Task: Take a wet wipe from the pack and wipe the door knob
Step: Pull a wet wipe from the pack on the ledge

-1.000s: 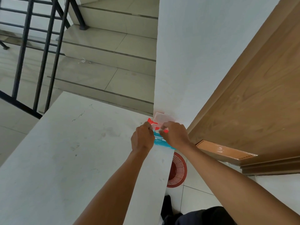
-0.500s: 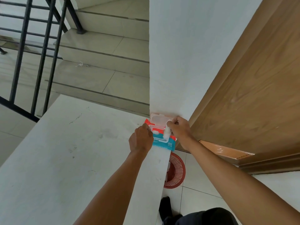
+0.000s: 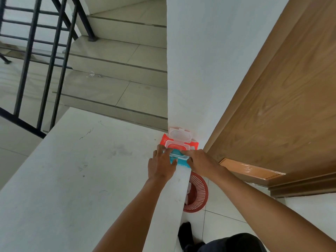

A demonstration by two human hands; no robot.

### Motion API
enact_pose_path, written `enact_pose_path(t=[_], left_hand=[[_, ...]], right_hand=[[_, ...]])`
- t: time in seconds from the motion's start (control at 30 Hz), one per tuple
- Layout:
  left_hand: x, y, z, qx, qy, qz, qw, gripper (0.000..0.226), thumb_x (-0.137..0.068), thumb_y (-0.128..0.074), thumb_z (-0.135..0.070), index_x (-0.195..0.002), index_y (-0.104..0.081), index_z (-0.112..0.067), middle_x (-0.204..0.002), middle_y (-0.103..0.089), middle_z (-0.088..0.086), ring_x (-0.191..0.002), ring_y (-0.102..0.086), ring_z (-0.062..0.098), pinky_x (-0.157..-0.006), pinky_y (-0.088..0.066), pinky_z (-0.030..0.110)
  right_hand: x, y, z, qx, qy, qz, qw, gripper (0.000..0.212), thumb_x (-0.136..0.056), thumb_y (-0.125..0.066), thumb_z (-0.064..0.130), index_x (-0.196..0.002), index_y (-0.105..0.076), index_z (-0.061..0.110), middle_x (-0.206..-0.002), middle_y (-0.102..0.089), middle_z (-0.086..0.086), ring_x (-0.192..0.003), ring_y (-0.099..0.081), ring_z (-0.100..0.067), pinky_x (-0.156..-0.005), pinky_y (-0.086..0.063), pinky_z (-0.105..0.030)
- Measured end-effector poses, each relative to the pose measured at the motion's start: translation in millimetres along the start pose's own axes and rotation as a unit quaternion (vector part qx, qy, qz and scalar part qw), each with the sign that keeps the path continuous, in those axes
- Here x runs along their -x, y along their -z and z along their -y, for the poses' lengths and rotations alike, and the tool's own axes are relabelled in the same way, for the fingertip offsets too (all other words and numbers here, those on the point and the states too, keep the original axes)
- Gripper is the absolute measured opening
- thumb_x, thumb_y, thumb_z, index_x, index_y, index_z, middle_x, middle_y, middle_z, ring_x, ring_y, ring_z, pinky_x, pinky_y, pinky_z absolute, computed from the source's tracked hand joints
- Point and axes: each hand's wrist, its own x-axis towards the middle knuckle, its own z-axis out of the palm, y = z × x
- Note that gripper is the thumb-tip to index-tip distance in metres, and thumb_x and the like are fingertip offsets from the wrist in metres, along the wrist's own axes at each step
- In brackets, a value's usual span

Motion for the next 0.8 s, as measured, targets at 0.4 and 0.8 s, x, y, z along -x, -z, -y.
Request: enact_pose_path(t=[0.4, 0.8], left_hand=[[-39.6, 25.6, -17.1, 0.098, 0.091, -0.031, 0.991, 0.033, -0.095, -0.053, -0.035, -0.125, -0.051, -0.023, -0.127, -0.058, 0.004, -0.108, -0.059, 0.023, -0.091, -0.054, 0.036], [-23.8, 26.2, 5.1, -0.019, -0.027, 0.042, 0.999, 0.022, -0.097, -0.046, -0.03, -0.113, -0.06, -0.025, -0.121, -0.062, 0.001, -0.106, -0.063, 0.025, -0.082, -0.059, 0.033]], right_hand=[[-5.4, 24.9, 17.4, -0.3, -0.2, -0.12, 0.925, 0.044, -0.095, -0.056, 0.021, -0.136, -0.04, 0.022, -0.135, -0.054, -0.003, -0.105, -0.061, -0.022, -0.044, -0.042, -0.006], [11.5, 14.3, 3.3, -0.301, -0.129, -0.042, 0.944, 0.025, -0.097, -0.05, 0.011, -0.115, -0.063, 0.022, -0.116, -0.054, 0.01, -0.112, -0.056, -0.029, -0.059, -0.057, -0.037]])
